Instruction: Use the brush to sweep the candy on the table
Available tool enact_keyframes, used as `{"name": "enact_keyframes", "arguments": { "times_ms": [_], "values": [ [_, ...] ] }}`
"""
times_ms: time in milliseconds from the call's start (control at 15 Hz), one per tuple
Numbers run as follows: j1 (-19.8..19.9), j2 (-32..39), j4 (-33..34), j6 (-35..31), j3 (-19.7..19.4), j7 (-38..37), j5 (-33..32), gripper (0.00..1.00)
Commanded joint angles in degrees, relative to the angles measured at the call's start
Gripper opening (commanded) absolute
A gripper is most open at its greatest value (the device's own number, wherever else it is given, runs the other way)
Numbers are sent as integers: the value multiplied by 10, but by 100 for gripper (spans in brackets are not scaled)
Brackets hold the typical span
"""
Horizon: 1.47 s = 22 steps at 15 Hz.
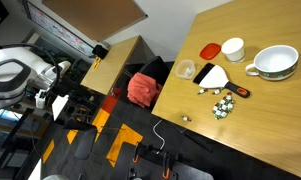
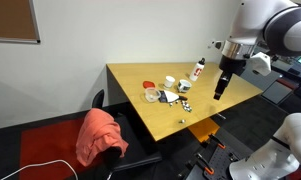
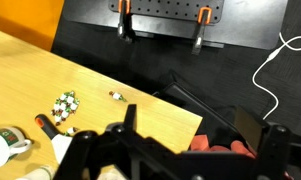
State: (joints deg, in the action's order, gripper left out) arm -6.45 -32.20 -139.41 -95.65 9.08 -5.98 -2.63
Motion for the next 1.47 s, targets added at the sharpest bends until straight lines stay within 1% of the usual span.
{"name": "enact_keyframes", "arguments": {
  "times_ms": [0, 333, 600, 733, 800, 933, 1133, 1200, 1333, 1400],
  "values": [
    [5, 24, 34, 6, -39, 101, -54, 100],
    [3, 42, 42, -42, -116, 293, -102, 100],
    [16, 66, 61, -58, -174, 415, -124, 100],
    [30, 78, 73, -52, -190, 445, -136, 100],
    [27, 57, 52, -50, -175, 418, -121, 100],
    [38, 67, 60, -51, -186, 438, -124, 100],
    [39, 72, 63, -51, -184, 442, -124, 100],
    [37, 80, 68, -53, -189, 451, -115, 100],
    [42, 92, 70, -86, -203, 463, -109, 100],
    [46, 103, 78, -85, -214, 486, -112, 100]
  ]
}}
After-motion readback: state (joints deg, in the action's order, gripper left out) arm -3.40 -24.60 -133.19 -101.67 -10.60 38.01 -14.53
